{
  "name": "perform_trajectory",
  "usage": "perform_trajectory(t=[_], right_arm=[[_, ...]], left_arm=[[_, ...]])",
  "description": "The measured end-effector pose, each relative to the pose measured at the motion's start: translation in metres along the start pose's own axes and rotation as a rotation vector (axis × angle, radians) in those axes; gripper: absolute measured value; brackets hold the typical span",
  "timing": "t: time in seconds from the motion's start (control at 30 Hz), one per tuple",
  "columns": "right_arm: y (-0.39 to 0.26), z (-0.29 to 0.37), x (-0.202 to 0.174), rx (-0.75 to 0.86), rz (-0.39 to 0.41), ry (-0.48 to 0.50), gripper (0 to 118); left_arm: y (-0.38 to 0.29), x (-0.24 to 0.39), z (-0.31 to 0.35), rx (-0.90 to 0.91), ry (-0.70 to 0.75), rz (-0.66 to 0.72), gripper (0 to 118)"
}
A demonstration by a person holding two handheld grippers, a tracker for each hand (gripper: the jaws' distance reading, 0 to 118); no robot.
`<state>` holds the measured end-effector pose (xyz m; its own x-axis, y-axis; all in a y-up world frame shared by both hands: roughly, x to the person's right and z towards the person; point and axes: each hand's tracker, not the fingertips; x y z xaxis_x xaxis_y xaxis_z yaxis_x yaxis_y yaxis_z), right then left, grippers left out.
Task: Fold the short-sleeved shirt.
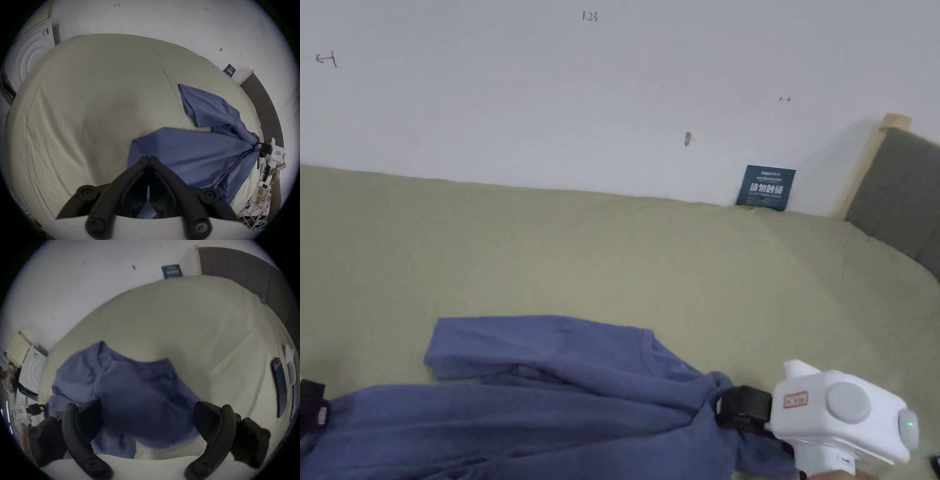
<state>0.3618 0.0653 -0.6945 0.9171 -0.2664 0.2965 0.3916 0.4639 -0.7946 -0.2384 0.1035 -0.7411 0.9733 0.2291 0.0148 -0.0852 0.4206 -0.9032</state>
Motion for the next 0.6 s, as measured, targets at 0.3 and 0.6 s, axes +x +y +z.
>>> perform_trajectory(t=[0.3,0.6], right_arm=[[-0.011,0.053,-0.017,0.261,0.109,0.073,7],[0.052,0.123,-0.076,0.407,0.185,0.155,7]], left_arm=[[0.005,-0.006,0.015,0.116,-0.090,0.012,0],[0.061,0.007,0.107,0.341,-0.135,-0.045,0]])
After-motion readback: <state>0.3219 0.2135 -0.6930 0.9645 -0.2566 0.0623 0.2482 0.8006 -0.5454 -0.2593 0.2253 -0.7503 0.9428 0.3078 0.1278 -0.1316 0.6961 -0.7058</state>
